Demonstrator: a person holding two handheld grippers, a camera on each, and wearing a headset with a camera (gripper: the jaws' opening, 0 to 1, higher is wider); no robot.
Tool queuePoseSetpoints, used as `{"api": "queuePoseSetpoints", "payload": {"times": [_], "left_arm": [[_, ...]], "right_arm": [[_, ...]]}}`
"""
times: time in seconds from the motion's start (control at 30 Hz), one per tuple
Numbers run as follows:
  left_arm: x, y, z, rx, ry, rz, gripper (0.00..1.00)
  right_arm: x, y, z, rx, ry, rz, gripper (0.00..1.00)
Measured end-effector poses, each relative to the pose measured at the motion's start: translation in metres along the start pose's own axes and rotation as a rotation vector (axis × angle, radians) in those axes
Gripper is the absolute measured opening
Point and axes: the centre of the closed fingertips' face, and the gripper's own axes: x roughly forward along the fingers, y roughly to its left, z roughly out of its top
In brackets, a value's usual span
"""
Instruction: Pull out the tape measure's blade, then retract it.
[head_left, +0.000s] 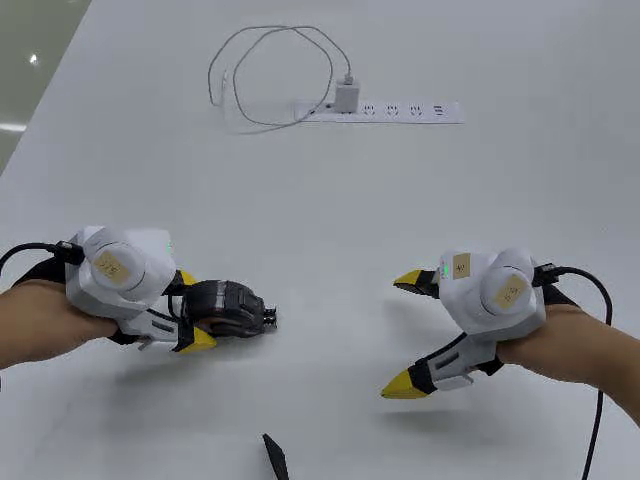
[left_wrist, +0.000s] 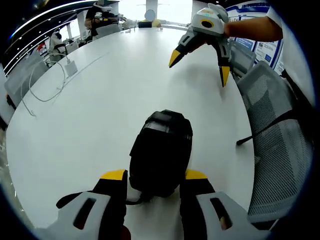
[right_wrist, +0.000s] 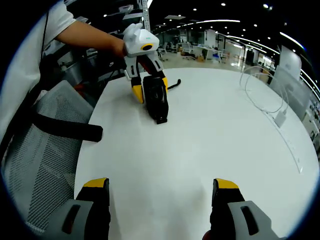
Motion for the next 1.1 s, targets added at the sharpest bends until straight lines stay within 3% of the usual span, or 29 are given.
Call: {"api": "queuePoseSetpoints", "payload": {"times": [0.4,1.1], "left_arm": [[0.0029,-0.0011,0.0005,0.004,-0.002,-0.01,0.31],[0.0031,0.0003,0.0001,0.003,-0.002,0.007,0.3]], "right_arm": [[0.0027,0.0023,0.001,-0.002,-0.001,0.004,0.82],[0.0068,-0.0004,0.0078,0.01,-0.027,-0.003,0.79]]}}
